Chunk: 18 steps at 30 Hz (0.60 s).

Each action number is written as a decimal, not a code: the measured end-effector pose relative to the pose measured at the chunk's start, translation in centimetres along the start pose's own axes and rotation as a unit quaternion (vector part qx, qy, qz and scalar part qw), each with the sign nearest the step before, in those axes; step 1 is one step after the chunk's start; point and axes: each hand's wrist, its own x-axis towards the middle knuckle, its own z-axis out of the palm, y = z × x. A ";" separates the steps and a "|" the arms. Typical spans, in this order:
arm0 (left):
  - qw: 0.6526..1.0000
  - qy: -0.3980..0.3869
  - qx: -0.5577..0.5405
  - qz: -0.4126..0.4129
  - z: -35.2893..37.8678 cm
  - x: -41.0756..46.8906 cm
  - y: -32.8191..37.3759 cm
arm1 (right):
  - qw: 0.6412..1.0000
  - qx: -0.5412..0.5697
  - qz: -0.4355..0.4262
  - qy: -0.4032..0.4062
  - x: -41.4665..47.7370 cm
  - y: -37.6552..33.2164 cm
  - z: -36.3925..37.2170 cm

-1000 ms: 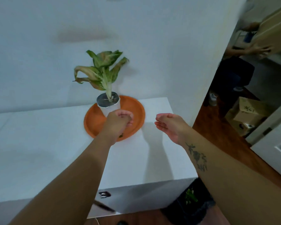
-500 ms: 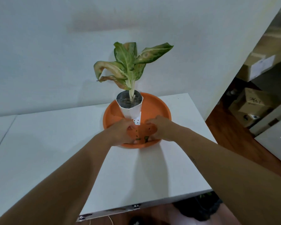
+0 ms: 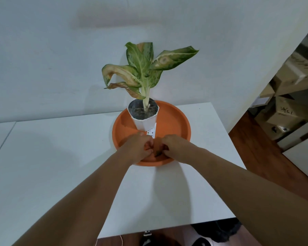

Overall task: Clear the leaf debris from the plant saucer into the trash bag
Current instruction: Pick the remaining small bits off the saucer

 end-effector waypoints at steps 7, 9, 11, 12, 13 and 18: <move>1.000 -0.007 -0.018 -0.011 -1.3 -0.2 -1.0 | 0.998 0.050 0.028 -0.010 0.5 0.4 -0.3; 1.000 -0.031 0.003 0.006 -1.5 0.0 -1.5 | 0.998 0.056 0.023 -0.012 0.6 0.0 -0.1; 0.998 -0.051 0.034 0.018 -1.3 0.4 -2.0 | 0.998 0.057 0.007 -0.014 0.6 -0.6 0.1; 0.998 -0.057 0.034 0.019 -1.2 0.5 -2.1 | 0.998 0.056 -0.005 -0.018 0.6 -0.8 0.1; 0.998 -0.056 0.026 0.018 -1.2 0.4 -1.9 | 0.998 0.049 -0.011 -0.024 0.6 -0.9 0.1; 1.000 -0.006 -0.026 0.011 -0.4 0.3 -1.7 | 0.999 0.017 0.015 -0.048 0.6 -0.3 -0.1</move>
